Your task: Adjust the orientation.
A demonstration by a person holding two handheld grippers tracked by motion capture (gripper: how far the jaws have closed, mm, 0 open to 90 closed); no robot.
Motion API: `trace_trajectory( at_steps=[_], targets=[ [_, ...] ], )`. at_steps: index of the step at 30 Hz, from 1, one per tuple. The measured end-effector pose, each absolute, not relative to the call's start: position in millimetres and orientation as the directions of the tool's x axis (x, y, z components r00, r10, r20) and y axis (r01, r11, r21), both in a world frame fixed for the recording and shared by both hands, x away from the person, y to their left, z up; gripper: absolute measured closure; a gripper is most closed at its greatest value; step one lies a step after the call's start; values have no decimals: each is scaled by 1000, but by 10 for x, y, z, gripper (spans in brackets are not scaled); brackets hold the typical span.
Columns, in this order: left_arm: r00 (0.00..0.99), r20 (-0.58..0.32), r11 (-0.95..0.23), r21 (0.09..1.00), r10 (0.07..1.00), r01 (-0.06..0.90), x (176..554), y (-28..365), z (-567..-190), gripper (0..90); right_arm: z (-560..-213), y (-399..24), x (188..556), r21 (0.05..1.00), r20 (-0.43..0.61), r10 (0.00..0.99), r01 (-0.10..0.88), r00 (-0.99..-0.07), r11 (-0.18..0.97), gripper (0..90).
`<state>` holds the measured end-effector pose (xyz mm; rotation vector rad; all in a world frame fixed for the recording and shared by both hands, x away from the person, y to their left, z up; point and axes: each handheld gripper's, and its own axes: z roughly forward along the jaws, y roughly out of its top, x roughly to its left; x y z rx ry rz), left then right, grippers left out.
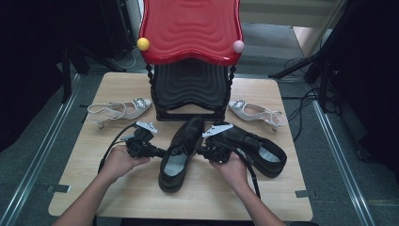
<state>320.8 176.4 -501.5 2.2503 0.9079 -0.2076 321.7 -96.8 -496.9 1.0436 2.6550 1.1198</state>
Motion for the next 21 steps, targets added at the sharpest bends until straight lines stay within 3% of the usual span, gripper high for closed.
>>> trace_trajectory(
  at_steps=[5,14,21],
  targets=[
    [742,-429,-516,535,515,668,3153,1592,-5039,900,-4955,-1059,3265,653,188,642,583,-743,483,900],
    [755,-424,-511,559,500,653,3087,1350,-5038,900,-4929,-1205,3343,675,223,668,607,-710,420,900],
    [745,-438,-479,577,503,662,3058,1306,-5064,900,-4905,-1206,3355,672,172,678,588,-715,449,900]
  ],
)
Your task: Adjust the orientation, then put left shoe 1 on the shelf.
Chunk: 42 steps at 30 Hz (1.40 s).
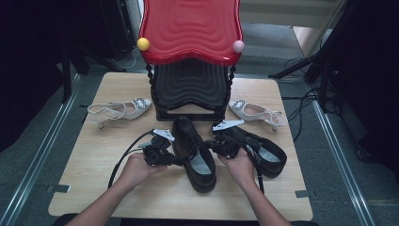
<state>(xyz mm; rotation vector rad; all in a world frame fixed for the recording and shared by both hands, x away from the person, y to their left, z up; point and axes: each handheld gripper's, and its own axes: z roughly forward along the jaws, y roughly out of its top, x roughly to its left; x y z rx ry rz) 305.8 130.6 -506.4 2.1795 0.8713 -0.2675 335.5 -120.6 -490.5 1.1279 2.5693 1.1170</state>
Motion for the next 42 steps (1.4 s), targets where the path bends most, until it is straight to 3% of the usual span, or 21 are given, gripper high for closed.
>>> trace_trajectory(
  at_steps=[5,9,16,32,35,42],
  targets=[
    [772,-370,-503,598,518,624,3027,1388,-5011,843,-4883,-1258,3381,677,178,669,583,-722,449,852],
    [760,-374,-457,629,531,629,3032,1526,-4904,809,-4836,-1326,3346,685,194,663,584,-723,436,811],
    [762,-372,-439,648,531,622,3040,1627,-4765,900,-4752,-1448,3257,690,241,645,595,-725,411,727],
    [779,-346,-419,692,522,588,3114,1689,-4494,899,-4525,-1546,2982,670,288,639,627,-713,398,670],
    [780,-340,-416,697,525,584,3153,1713,-4386,900,-4464,-1548,2933,640,355,637,674,-685,368,672],
    [783,-312,-407,718,539,565,3299,1760,-4021,898,-4393,-1423,2825,628,337,612,655,-716,420,651]
  ],
)
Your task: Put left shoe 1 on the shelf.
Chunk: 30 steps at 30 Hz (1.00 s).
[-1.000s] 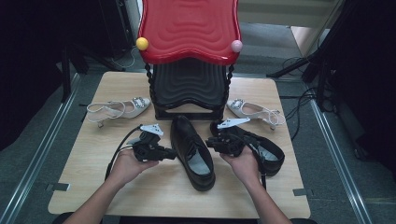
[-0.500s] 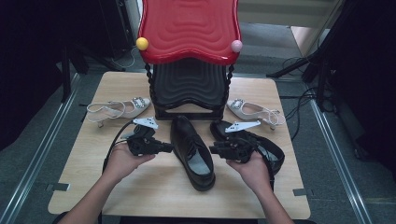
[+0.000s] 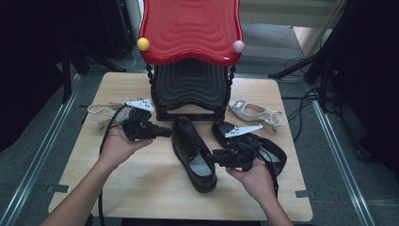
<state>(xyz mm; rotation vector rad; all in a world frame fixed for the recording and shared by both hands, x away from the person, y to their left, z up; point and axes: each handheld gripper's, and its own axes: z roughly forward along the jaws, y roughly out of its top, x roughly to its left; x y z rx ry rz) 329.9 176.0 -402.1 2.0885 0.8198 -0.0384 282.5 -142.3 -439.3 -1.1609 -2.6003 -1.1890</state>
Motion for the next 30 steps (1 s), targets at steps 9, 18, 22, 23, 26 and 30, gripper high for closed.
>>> trace_trajectory(
  at_steps=[9,18,22,23,26,30],
  targets=[
    [783,-285,-368,760,553,536,3447,1898,-3540,894,-4424,-1183,2804,578,324,588,648,-741,497,629],
    [806,-253,-381,779,536,498,3630,1835,-3158,900,-4479,-968,2828,536,327,574,647,-751,542,604],
    [808,-245,-378,786,536,490,3719,1820,-3014,899,-4477,-929,2848,528,329,573,649,-751,548,600],
    [809,-247,-379,785,533,490,3752,1807,-2960,899,-4477,-929,2848,528,329,573,649,-751,548,600],
    [823,-212,-393,798,527,457,3863,1732,-2747,895,-4494,-882,2859,510,328,573,651,-751,562,599],
    [834,-180,-409,805,521,430,3974,1661,-2584,885,-4525,-840,2871,501,324,571,649,-754,573,598]
  ],
)
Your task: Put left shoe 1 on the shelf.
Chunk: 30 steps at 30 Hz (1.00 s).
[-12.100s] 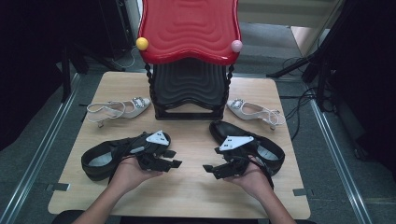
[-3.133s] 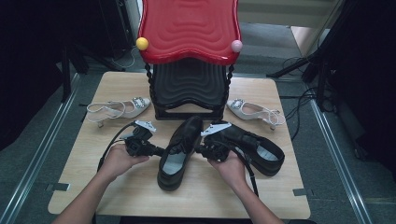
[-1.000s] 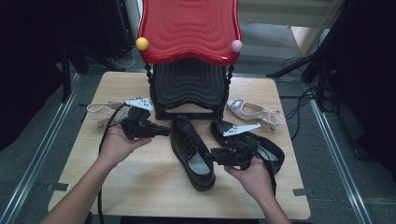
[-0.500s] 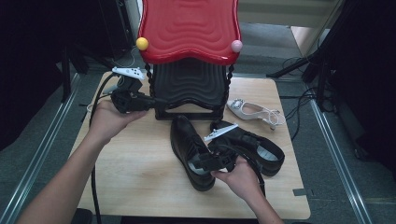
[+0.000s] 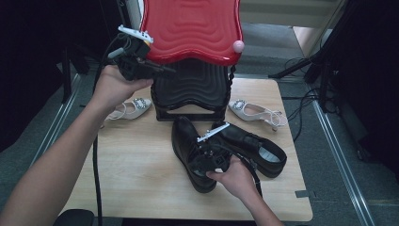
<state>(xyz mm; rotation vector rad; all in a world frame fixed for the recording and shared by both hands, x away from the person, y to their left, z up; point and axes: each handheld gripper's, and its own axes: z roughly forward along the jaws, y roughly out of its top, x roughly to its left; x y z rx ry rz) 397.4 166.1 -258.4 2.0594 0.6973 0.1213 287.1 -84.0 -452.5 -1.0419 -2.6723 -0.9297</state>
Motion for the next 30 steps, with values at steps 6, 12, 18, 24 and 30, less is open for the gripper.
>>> trace_trajectory(
  at_steps=[6,12,18,24,30],
  targets=[
    [829,-180,-389,817,529,425,4153,1573,-2385,894,-4573,-738,2895,485,329,566,649,-756,586,600],
    [834,-164,-383,831,526,404,4294,1481,-2250,898,-4668,-553,2921,434,303,575,647,-760,627,611],
    [813,-134,-394,823,566,410,4430,1436,-2260,900,-4778,-409,2970,387,280,590,651,-757,652,637],
    [798,-132,-390,818,588,423,4548,1406,-2266,900,-4793,-373,3030,343,292,609,675,-738,653,679],
    [777,-103,-400,811,621,427,4615,1370,-2285,898,-4794,-377,3041,342,264,606,661,-750,668,786]
  ],
)
